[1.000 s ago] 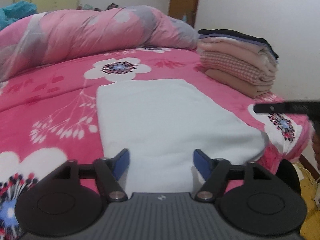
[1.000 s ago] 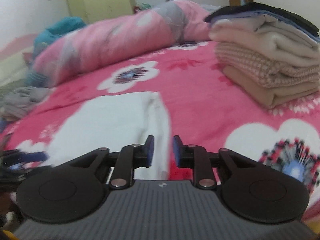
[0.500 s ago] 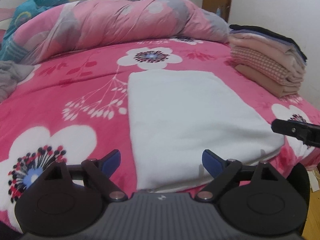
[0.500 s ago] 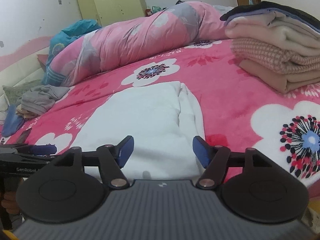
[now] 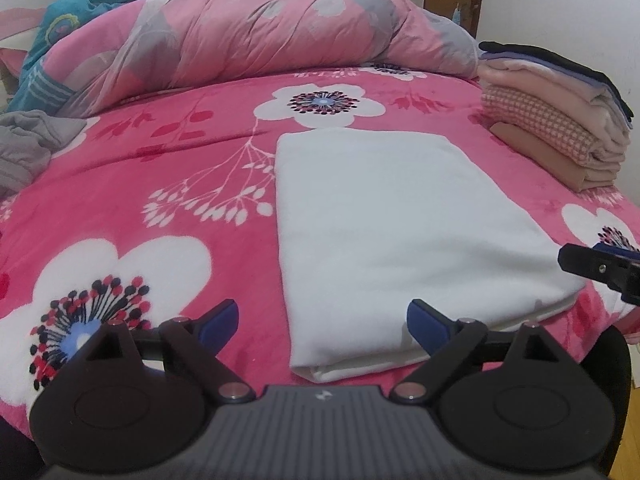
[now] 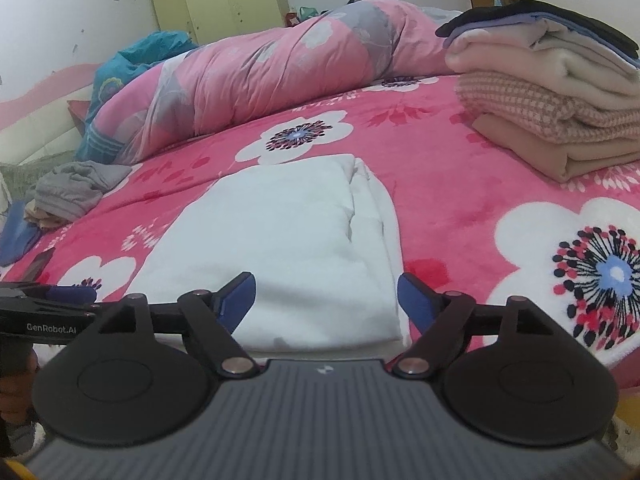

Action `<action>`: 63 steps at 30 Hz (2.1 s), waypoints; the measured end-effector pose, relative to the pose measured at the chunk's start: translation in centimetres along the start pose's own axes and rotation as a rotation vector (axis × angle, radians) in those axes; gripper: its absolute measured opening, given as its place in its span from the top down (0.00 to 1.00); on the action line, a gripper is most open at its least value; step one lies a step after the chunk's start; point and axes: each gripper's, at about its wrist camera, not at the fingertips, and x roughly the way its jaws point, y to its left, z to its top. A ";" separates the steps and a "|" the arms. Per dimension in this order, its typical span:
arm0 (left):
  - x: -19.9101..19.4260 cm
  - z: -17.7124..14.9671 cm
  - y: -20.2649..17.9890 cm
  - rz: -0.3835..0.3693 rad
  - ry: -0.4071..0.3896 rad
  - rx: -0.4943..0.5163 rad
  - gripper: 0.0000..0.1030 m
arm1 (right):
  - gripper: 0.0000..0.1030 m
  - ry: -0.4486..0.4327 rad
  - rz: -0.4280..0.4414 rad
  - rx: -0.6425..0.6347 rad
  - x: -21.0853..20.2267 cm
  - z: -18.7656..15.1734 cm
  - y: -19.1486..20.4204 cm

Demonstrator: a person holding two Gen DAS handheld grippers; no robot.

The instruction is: Fold clothes

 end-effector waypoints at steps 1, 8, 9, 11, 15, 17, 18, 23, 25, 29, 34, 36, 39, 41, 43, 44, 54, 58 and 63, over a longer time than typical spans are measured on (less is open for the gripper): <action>0.0 0.0 0.0 0.002 0.002 -0.002 0.10 | 0.23 0.002 -0.001 -0.003 0.1 0.0 0.1; 0.1 -0.1 0.2 0.014 0.010 -0.008 0.10 | 0.20 0.010 -0.007 -0.027 0.3 0.0 0.8; 0.1 -0.1 0.2 0.015 0.011 -0.008 0.10 | 0.19 0.011 -0.010 -0.028 0.3 0.0 0.9; 0.1 -0.1 0.2 0.019 0.011 -0.009 0.10 | 0.18 0.013 -0.017 -0.032 0.3 0.0 1.1; 0.0 -0.1 0.3 0.028 0.011 -0.010 0.10 | 0.16 0.016 -0.027 -0.038 0.5 0.0 1.4; 0.0 -0.2 0.3 0.033 0.010 -0.010 0.09 | 0.12 0.018 -0.030 -0.042 0.6 0.0 1.5; 0.0 -0.2 0.4 0.036 0.010 -0.010 0.09 | 0.11 0.021 -0.029 -0.045 0.7 0.0 1.6; -0.1 -0.2 0.4 0.047 0.011 -0.011 0.08 | 0.09 0.031 -0.029 -0.060 1.0 0.0 2.2; 0.0 -0.2 0.5 0.050 0.011 -0.012 0.08 | 0.08 0.033 -0.031 -0.062 1.1 0.0 2.4; -0.1 -0.2 0.6 0.055 0.012 -0.015 0.08 | 0.08 0.030 -0.038 -0.060 1.2 0.0 2.7; -0.1 -0.3 0.8 0.063 0.018 -0.018 0.08 | 0.08 0.024 -0.047 -0.048 1.3 0.0 2.8; -0.1 -0.3 0.9 0.066 0.020 -0.020 0.08 | 0.07 0.023 -0.050 -0.044 1.3 0.0 2.8; -0.1 -0.3 1.0 0.068 0.019 -0.022 0.07 | 0.07 0.024 -0.055 -0.041 1.4 0.1 2.8; -0.1 -0.4 0.9 0.069 0.020 -0.023 0.07 | 0.07 0.025 -0.056 -0.041 1.4 0.1 2.9; -0.1 -0.4 1.0 0.070 0.023 -0.024 0.07 | 0.06 0.027 -0.057 -0.041 1.4 0.0 2.9; -0.1 -0.4 1.0 0.070 0.024 -0.025 0.07 | 0.06 0.027 -0.057 -0.041 1.4 0.0 2.9; 0.0 -0.7 1.2 0.073 0.036 -0.033 0.07 | 0.02 0.034 -0.062 -0.041 1.5 0.0 3.1; 0.1 -0.8 1.4 0.077 0.038 -0.039 0.07 | 0.01 0.039 -0.064 -0.041 1.7 -0.1 3.3; 0.2 -0.8 1.6 0.081 0.038 -0.045 0.07 | 0.01 0.045 -0.065 -0.041 1.9 -0.1 3.7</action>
